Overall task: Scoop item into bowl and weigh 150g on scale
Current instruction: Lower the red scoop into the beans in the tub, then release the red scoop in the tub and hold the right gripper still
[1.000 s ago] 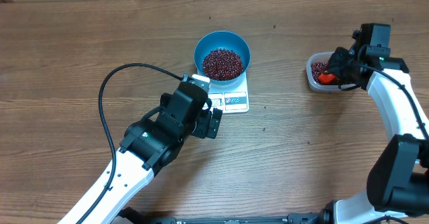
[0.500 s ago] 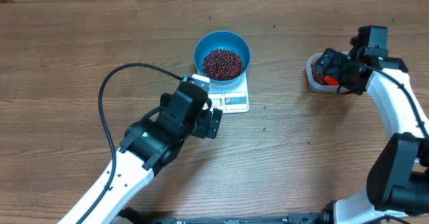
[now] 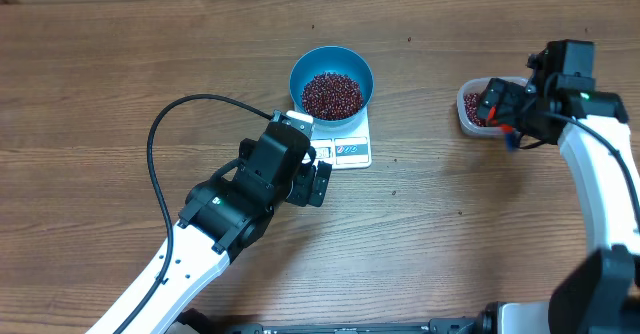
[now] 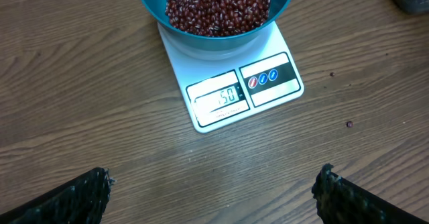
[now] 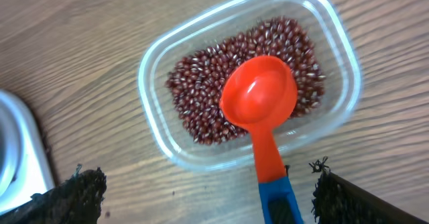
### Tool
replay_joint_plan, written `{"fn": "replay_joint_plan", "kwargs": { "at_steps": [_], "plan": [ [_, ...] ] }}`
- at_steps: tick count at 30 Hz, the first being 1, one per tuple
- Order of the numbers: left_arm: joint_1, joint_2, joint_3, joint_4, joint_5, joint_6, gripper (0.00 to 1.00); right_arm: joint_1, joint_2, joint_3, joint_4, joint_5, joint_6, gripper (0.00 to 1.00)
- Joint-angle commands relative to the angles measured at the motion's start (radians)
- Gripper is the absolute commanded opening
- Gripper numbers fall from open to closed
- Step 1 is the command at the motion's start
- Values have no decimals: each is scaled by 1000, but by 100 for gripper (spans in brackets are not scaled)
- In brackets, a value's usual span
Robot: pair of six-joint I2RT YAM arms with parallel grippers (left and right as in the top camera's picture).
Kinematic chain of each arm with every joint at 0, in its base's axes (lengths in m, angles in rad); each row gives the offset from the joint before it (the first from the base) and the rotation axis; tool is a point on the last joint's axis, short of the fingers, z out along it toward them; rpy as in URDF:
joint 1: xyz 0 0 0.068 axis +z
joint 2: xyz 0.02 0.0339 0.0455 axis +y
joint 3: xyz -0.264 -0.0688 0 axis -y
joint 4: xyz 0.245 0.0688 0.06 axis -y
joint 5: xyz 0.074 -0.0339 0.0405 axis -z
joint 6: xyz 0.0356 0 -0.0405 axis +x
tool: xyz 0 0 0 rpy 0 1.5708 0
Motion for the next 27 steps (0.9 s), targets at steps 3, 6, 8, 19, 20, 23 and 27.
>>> {"fn": "replay_joint_plan", "kwargs": {
  "at_steps": [3, 6, 8, 19, 20, 23, 27],
  "plan": [
    [-3, 0, -3, 3, -14, -13, 100, -4, -153, 4, -58, 84, -78, 100],
    [-3, 0, -3, 3, -14, -13, 100, -4, -228, 4, -77, 89, -78, 100],
    [-3, 0, -3, 3, -14, -13, 99, -4, -273, 4, -79, 89, -78, 100],
    [-3, 0, -3, 3, -13, -13, 100, -3, -396, 4, -116, 89, -77, 100],
    [-3, 0, -3, 3, -14, -13, 100, -3, -393, 4, -116, 89, -77, 100],
    [-3, 0, -3, 3, -14, -13, 100, -3, -380, 3, -145, 88, -72, 100],
    [-3, 0, -3, 3, -14, -13, 100, -2, -351, 3, -187, 89, -76, 100]
  ]
}}
